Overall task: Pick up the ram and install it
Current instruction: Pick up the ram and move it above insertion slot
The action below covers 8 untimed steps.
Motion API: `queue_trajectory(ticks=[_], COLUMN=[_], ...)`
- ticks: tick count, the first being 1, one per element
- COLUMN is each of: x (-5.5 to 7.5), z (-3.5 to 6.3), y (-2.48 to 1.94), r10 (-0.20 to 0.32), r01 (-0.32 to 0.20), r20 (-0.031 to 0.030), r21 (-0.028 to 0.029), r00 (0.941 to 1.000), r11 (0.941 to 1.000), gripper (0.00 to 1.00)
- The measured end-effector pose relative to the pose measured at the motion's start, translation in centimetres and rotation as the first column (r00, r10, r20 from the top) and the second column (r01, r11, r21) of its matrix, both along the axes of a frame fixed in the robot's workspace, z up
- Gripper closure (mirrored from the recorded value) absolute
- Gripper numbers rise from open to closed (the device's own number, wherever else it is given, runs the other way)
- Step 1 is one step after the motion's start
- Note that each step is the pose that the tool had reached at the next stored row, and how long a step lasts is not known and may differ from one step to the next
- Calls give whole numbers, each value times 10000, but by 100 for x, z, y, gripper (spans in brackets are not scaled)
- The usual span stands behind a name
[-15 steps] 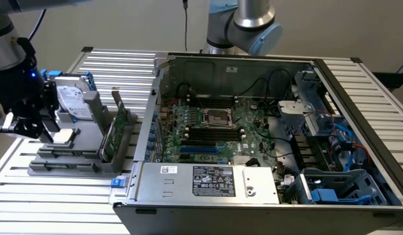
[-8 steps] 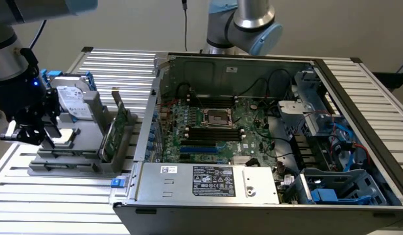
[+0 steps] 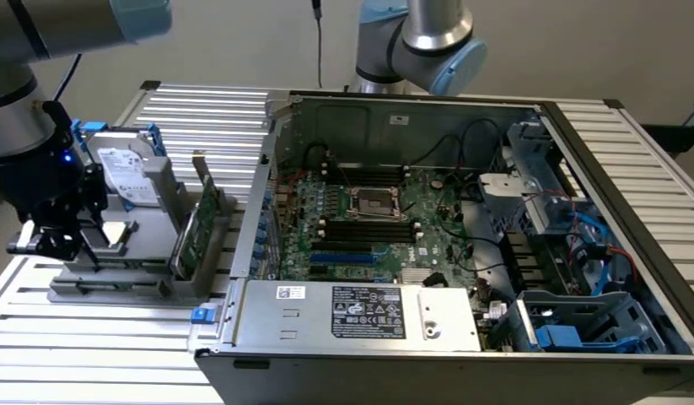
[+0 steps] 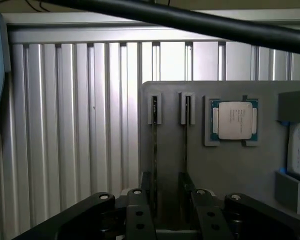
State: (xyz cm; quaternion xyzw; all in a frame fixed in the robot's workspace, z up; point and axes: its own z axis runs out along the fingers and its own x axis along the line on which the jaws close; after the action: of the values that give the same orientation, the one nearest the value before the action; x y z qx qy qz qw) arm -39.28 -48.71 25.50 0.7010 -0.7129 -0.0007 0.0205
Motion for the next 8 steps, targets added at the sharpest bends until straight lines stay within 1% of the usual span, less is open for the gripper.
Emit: queue_trajectory(ticks=[3, 8], x=[1, 1], z=[-54, -145], y=[-10, -49], r10=[1, 0], r01=[-1, 0], r20=[-1, 0], r21=[0, 0], r00=[10000, 10000], r11=[10000, 10000], gripper=[64, 64])
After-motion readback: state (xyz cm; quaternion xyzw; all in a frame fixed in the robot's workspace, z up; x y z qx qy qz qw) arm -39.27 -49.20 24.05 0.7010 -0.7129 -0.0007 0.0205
